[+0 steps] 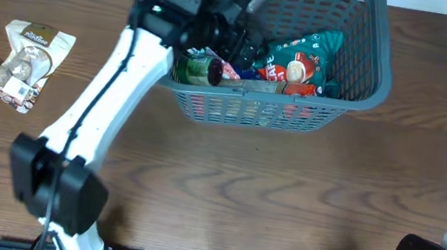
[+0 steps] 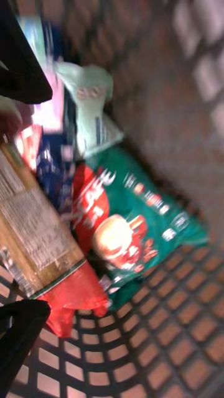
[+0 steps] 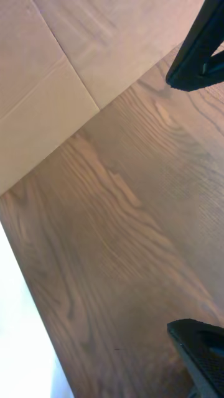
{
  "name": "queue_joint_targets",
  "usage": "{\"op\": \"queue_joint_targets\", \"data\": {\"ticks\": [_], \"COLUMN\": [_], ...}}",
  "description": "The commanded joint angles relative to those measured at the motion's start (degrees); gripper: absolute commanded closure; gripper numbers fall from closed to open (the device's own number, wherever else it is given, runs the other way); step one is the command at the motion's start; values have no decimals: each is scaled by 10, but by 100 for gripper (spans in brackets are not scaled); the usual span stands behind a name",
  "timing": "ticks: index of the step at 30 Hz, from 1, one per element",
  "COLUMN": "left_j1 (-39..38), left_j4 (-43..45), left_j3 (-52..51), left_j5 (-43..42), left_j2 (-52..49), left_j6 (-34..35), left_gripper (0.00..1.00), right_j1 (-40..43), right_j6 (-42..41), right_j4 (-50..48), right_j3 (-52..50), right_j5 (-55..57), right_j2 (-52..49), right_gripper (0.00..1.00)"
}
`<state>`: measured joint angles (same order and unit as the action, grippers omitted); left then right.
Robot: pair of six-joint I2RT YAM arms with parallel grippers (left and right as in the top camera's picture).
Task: Pack container
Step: 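Carry the wipe pouch with the left gripper and release into the basket, then move the left gripper to the Pantree bag and grasp it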
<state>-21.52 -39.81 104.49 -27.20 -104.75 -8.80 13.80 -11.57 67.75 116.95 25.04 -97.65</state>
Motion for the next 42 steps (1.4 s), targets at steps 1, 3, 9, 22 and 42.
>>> {"op": "queue_joint_targets", "data": {"ticks": [1,3,9,22,42], "left_j1": [23,39,108,361,485], "left_j4": [0,-2,-23,-133,-137], "left_j3": [7,7,7,6,6], "left_j5": [98,168,346,538,438], "left_j2": [68,102,178,184,-3], "left_j6": [22,44,123,112,-165], "left_gripper": [1,1,1,1,2], "right_j1": [5,5,5,5,5], "right_j6": [-8,-8,-8,-8,-8], "right_j4": [0,0,0,0,0], "right_j3": [9,9,9,9,9], "right_j5": [2,2,2,2,2], "right_j2": [10,10,10,10,10], "right_gripper": [1,1,1,1,1]}}
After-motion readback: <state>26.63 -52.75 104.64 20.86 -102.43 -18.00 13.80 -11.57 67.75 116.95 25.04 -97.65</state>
